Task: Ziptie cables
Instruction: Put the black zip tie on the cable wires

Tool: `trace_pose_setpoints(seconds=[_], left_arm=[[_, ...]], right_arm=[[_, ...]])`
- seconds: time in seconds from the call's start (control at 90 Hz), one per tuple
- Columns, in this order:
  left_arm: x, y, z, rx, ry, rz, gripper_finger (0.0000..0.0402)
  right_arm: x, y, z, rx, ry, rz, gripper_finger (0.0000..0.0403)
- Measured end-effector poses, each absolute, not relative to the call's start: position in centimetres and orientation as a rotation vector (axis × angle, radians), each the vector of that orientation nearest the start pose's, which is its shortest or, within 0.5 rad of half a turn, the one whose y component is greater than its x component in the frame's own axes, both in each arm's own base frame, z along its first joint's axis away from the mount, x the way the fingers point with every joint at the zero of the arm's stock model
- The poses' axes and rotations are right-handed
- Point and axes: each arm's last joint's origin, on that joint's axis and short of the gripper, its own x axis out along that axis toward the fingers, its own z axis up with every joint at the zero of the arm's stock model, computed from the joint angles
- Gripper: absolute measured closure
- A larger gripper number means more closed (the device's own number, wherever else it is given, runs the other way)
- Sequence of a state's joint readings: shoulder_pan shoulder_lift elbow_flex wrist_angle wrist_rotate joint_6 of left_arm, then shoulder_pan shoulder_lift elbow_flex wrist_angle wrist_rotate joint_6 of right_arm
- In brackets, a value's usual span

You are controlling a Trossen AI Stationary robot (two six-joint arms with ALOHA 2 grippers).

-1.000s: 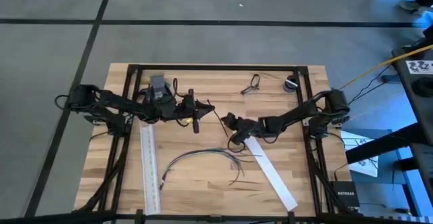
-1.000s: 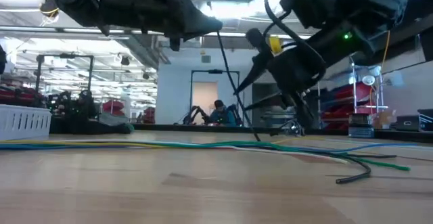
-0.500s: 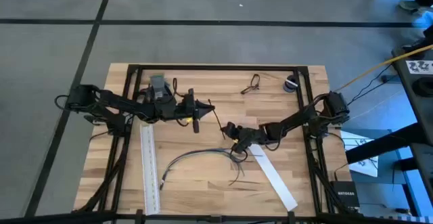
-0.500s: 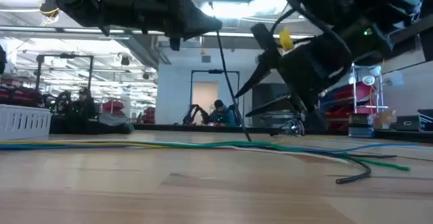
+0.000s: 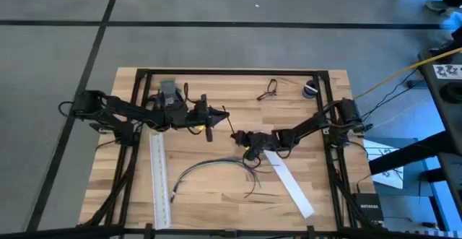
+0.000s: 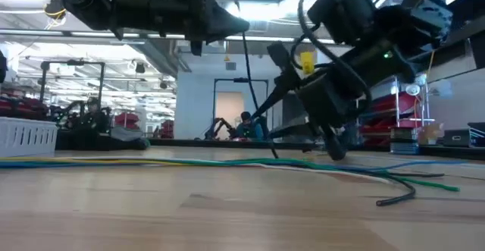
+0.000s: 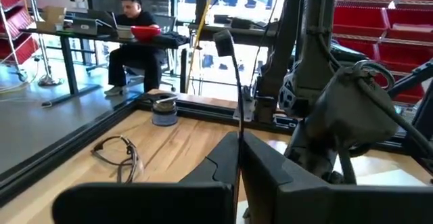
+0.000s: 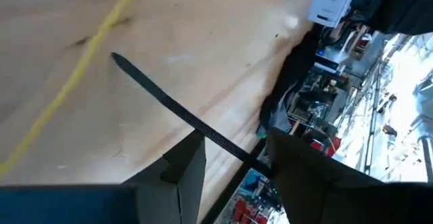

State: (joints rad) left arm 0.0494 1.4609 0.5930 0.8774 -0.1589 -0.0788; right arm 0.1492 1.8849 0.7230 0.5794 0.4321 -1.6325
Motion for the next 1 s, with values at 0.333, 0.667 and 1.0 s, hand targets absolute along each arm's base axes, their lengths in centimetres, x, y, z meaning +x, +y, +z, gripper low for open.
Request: trace_pose_setpoints(seconds=[0.333, 0.667, 1.0], left_arm=[[29.1, 1.9, 21.6, -0.009, 0.021, 0.209, 0.0401], [29.1, 2.0, 21.2, 0.097, 0.073, 0.211, 0.0401], [28.9, 2.2, 20.5, 0.290, 0.175, 0.277, 0.0402]], right_arm=[[33.4, 4.5, 11.4, -1.473, 0.659, 0.144, 0.0391], [33.6, 5.0, 15.1, -0.707, 0.414, 0.052, 0.0401], [34.2, 5.5, 17.7, 0.202, 0.155, 0.057, 0.0402]])
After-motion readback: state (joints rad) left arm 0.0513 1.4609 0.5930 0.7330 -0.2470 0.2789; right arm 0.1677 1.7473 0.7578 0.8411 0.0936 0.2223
